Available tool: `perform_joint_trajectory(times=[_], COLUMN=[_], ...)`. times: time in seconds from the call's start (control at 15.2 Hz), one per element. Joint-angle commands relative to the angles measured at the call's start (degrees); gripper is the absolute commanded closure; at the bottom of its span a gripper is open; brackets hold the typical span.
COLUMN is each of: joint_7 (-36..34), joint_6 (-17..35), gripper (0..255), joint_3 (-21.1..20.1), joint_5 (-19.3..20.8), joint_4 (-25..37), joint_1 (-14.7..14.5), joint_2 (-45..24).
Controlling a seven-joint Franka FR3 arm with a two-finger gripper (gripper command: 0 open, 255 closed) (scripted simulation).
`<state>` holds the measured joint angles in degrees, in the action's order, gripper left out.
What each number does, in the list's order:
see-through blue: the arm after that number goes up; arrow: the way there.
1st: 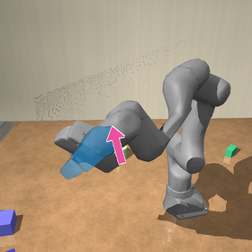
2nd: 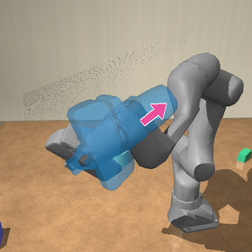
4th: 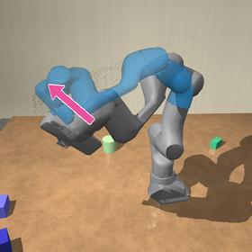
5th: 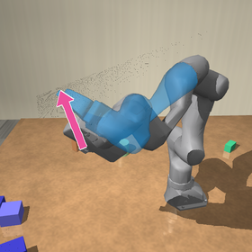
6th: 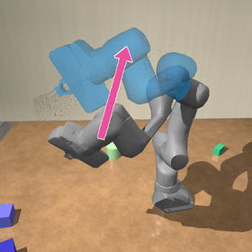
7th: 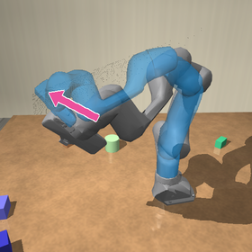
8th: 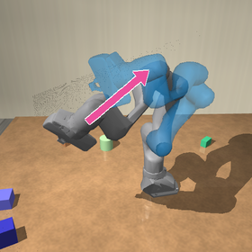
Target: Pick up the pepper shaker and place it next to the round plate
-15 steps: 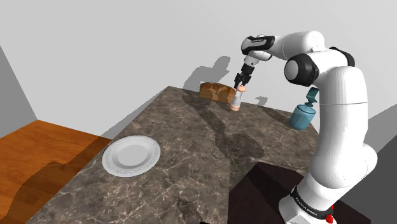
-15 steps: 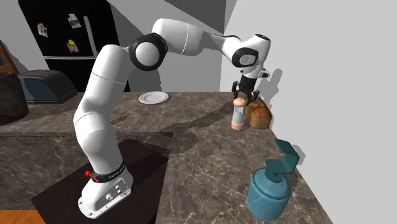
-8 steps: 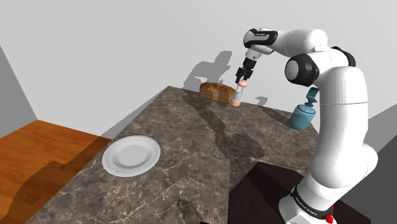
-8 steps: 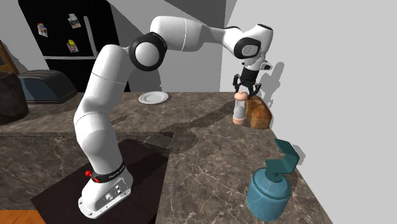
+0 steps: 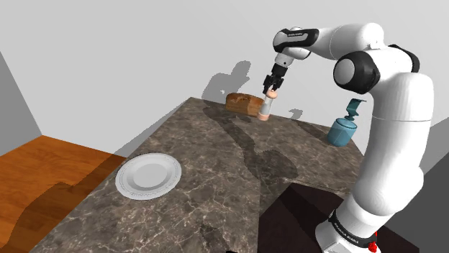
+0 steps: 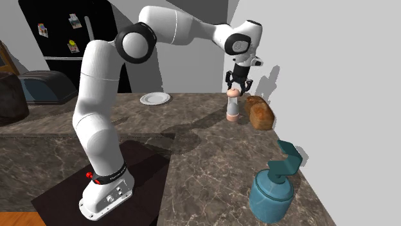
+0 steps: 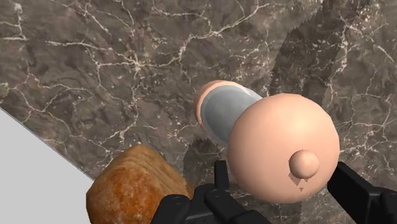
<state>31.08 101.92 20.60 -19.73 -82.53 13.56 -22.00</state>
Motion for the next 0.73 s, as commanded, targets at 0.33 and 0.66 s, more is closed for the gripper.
perform_joint_trajectory(times=[0.33, 0.66], joint_7=[-7.54, -13.96], joint_6=[6.52, 10.12], gripper=[255, 255], joint_3=[-1.81, -4.20], joint_5=[3.61, 5.79], joint_4=[-14.78, -22.75], joint_1=[-7.41, -11.69], joint_2=[10.74, 16.90])
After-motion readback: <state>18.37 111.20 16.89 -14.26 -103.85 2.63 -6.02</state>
